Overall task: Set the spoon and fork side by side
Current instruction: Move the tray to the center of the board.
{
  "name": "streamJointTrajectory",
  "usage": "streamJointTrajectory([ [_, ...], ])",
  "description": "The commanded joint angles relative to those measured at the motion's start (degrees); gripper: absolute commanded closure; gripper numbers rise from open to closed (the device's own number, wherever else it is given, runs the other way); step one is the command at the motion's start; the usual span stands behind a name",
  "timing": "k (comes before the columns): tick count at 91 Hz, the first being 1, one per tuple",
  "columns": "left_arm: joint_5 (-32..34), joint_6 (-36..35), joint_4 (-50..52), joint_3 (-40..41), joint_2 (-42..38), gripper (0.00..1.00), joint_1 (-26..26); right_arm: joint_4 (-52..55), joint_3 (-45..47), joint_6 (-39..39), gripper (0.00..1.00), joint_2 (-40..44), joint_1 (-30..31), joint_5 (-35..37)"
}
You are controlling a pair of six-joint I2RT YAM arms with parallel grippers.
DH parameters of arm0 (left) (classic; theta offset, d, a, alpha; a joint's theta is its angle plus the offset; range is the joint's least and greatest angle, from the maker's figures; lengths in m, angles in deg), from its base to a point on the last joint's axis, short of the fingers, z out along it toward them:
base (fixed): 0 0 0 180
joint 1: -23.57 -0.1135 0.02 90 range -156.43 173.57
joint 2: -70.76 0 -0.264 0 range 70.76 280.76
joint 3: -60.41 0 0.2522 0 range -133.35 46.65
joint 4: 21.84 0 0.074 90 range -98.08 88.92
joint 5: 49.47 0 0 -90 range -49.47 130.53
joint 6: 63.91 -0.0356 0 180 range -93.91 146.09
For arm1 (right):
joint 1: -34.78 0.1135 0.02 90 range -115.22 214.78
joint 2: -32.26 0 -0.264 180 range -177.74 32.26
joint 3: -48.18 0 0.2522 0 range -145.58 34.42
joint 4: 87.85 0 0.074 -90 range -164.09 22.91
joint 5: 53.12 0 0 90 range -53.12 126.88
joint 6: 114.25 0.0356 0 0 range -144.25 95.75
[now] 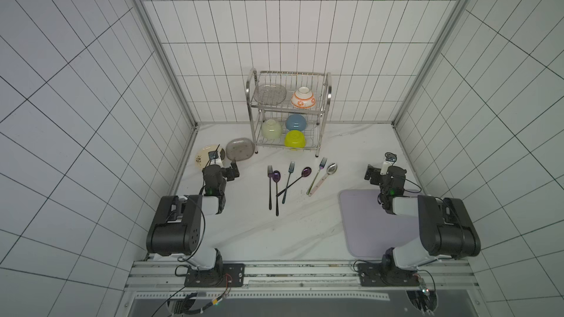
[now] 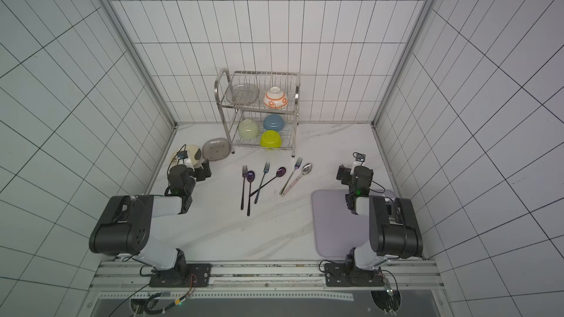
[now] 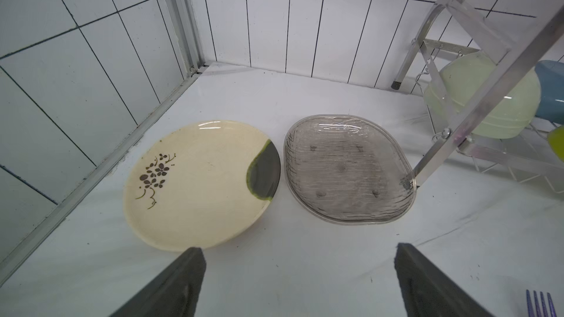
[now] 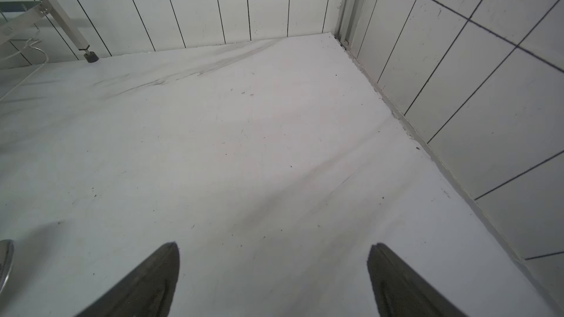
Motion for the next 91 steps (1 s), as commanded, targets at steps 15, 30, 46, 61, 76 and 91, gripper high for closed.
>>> streamJointTrajectory([
  [15, -0.6, -0.59, -1.0, -0.11, -0.53, 0.02, -0.21, -0.8, 0.25, -0.09, 0.01, 0.23, -0.49, 0.67],
  [30, -0.56, -0.59, -1.0, -0.15, -0.53, 0.02, -0.2, -0.8, 0.3, -0.04, 0.01, 0.23, -0.49, 0.67],
  [46, -0.55, -0.62, -1.05, -0.1, -0.57, 0.02, -0.15, -0.82, 0.3, -0.08, 0.01, 0.23, -0.52, 0.67],
  [61, -0.55, -0.51, -1.0, -0.1, -0.59, 0.02, -0.18, -0.66, 0.15, 0.04, 0.01, 0.08, -0.48, 0.65],
  [76, 4.11, 1.2, 6.01, -3.57, -2.92, 0.02, -0.36, -0.68, 0.16, -0.23, 0.01, 0.49, -0.49, 0.48],
  [91, 6.68, 9.95, 38.77, -18.2, -10.25, 0.02, -0.26, 21.79, -9.75, -0.38, 0.04, 5.63, 1.67, 3.19],
])
